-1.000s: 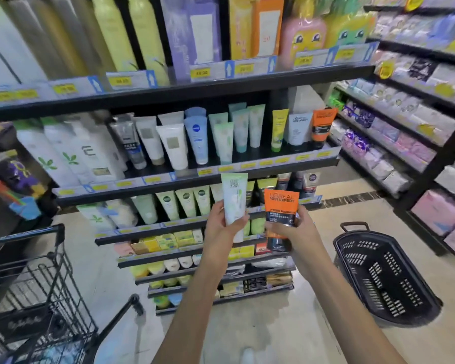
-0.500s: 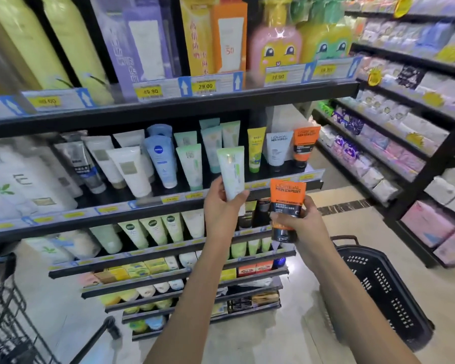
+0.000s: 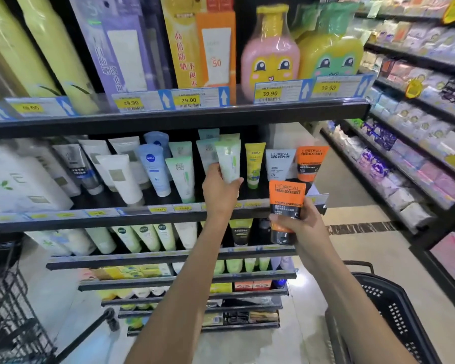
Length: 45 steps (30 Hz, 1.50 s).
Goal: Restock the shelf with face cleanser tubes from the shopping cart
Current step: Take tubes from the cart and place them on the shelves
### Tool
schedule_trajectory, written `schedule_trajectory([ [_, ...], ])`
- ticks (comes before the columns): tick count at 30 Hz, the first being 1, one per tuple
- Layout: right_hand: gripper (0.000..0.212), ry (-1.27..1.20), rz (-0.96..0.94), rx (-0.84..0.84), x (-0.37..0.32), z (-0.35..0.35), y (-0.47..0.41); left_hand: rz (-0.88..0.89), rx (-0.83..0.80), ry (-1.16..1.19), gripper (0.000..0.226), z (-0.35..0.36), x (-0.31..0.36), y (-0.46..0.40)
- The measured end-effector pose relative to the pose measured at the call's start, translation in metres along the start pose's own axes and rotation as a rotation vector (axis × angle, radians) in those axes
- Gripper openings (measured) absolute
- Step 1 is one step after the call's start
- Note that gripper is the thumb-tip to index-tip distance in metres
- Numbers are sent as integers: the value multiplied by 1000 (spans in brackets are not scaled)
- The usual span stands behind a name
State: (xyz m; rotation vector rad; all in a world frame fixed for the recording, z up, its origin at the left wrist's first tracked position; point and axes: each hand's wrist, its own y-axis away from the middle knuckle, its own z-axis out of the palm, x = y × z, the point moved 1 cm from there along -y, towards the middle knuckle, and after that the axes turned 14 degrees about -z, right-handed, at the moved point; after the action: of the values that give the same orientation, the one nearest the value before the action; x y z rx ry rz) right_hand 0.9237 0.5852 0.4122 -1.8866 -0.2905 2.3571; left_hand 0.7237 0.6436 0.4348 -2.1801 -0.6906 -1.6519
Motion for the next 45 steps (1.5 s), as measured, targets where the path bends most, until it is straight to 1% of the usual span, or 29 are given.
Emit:
schedule_trajectory([
  [6, 59, -4, 32, -26, 6, -10, -12, -44, 55, -238, 45, 14, -1, -13],
  [8, 62, -5, 41, -35, 7, -11, -14, -43, 55, -273, 45, 17, 2, -18],
  [10, 61, -18, 46, -42, 7, -11, -15, -49, 43, -302, 45, 19, 5, -24],
  [14, 54, -41, 62, -42, 6, -8, -14, -66, 26, -319, 42, 23, 10, -30],
  [20, 51, -16, 66, -33, 9, -7, -13, -59, 39, -323, 49, 30, 6, -33],
  [22, 54, -18, 68, -20, 12, -9, -13, -51, 45, -333, 50, 31, 4, -33],
  [29, 73, -8, 86, 21, 11, -17, -13, -45, 67, -394, 51, 33, -3, -34],
  [34, 63, 53, 29, 65, 0, -24, -18, -34, 87, -423, 51, 27, -5, -31],
  [37, 58, 134, -39, 95, -11, -29, -25, 19, 126, -485, 48, 18, -7, -19],
  [39, 57, 192, -83, 93, -19, -31, -33, 108, 128, -567, 47, 14, -15, -9],
  [42, 56, 267, -143, 103, -30, -36, -46, 314, 48, -721, 49, 13, -32, 0],
  [45, 54, 306, -190, 122, -40, -40, -60, 467, -23, -888, 53, 14, -47, 3],
])
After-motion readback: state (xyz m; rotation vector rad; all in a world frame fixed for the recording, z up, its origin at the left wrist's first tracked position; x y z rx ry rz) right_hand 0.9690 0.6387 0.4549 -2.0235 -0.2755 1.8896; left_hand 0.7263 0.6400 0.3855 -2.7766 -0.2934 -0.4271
